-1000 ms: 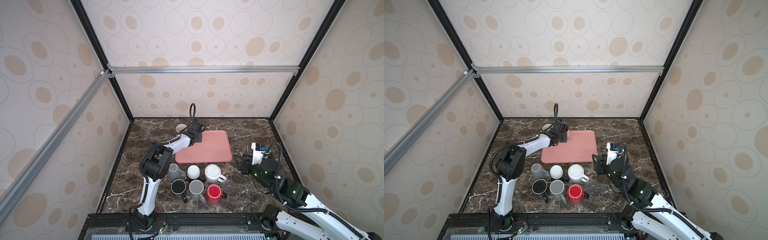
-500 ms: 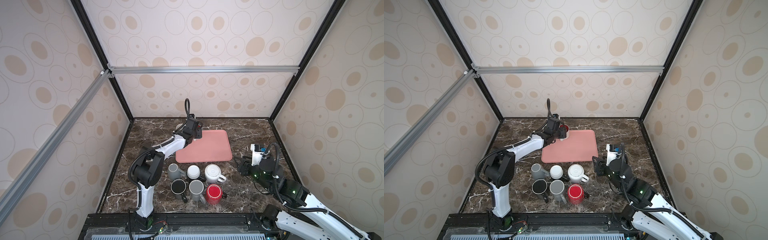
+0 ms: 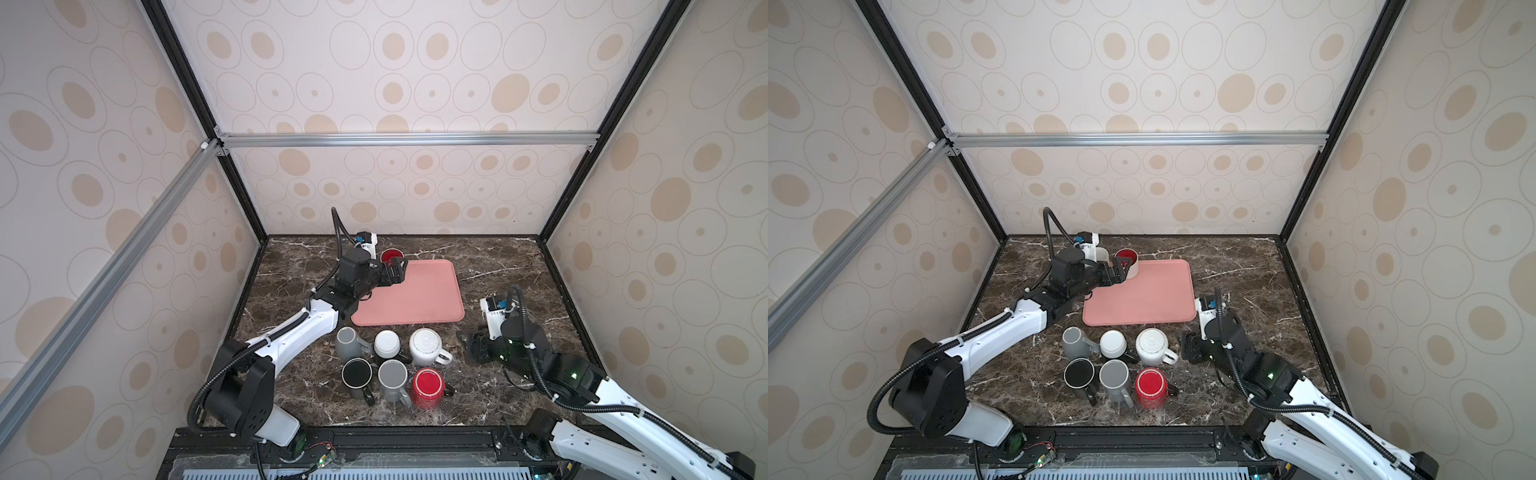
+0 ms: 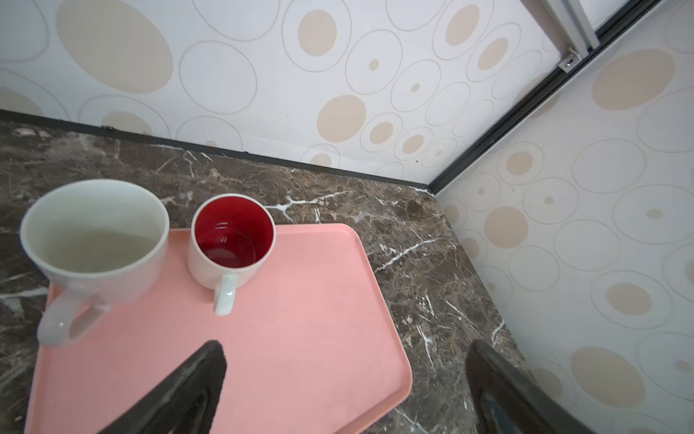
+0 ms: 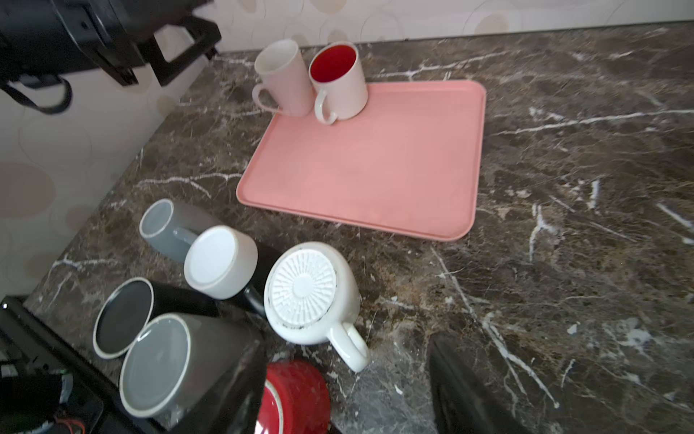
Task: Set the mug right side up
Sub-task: 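Open the left gripper and raise it off the red-lined mug, then move the right gripper above the upside-down small white mug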
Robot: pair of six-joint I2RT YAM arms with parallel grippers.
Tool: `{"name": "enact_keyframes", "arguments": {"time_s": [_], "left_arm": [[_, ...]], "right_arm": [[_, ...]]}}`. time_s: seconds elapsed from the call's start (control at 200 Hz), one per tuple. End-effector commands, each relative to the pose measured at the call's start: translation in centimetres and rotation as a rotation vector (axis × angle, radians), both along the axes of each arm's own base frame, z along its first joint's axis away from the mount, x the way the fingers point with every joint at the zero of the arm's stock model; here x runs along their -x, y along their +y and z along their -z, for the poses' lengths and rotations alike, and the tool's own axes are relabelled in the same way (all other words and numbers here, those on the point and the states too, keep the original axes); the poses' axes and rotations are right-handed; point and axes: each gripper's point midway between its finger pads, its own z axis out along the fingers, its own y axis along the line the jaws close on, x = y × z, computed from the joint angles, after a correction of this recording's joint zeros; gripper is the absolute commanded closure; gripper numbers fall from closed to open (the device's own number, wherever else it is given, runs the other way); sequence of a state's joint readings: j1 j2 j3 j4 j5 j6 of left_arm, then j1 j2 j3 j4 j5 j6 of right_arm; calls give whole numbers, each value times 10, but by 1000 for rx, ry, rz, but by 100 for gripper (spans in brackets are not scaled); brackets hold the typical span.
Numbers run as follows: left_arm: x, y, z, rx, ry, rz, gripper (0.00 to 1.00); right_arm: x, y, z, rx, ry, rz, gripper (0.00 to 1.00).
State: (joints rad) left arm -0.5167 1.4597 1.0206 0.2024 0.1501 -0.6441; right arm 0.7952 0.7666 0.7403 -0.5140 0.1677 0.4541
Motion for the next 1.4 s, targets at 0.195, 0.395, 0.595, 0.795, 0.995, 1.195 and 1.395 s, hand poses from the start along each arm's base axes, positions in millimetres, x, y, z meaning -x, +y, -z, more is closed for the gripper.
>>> {"name": "enact_keyframes", "arguments": {"time_s": [0.195, 0.395, 0.595, 0.795, 0.995, 1.195, 1.395], "left_arm": [[41, 14, -18, 70, -48, 46, 0], [51, 24, -7, 79, -28, 23, 1], [53, 20, -1, 79, -9, 44, 1], [53, 20, 6, 67, 7, 43, 0], [53, 23, 16, 44, 35, 36, 1], [52, 24, 17, 44, 34, 30, 1], [52, 23, 26, 53, 58, 32, 1]], "right_arm": [[30, 30, 53, 115, 220, -265, 25], [25, 37, 71, 186, 257, -307, 23], [12, 42, 85, 221, 246, -299, 23], [3, 40, 98, 259, 249, -258, 24], [6, 43, 113, 276, 290, -284, 32], [6, 41, 117, 290, 304, -275, 42], [13, 40, 123, 271, 334, -276, 60]]}}
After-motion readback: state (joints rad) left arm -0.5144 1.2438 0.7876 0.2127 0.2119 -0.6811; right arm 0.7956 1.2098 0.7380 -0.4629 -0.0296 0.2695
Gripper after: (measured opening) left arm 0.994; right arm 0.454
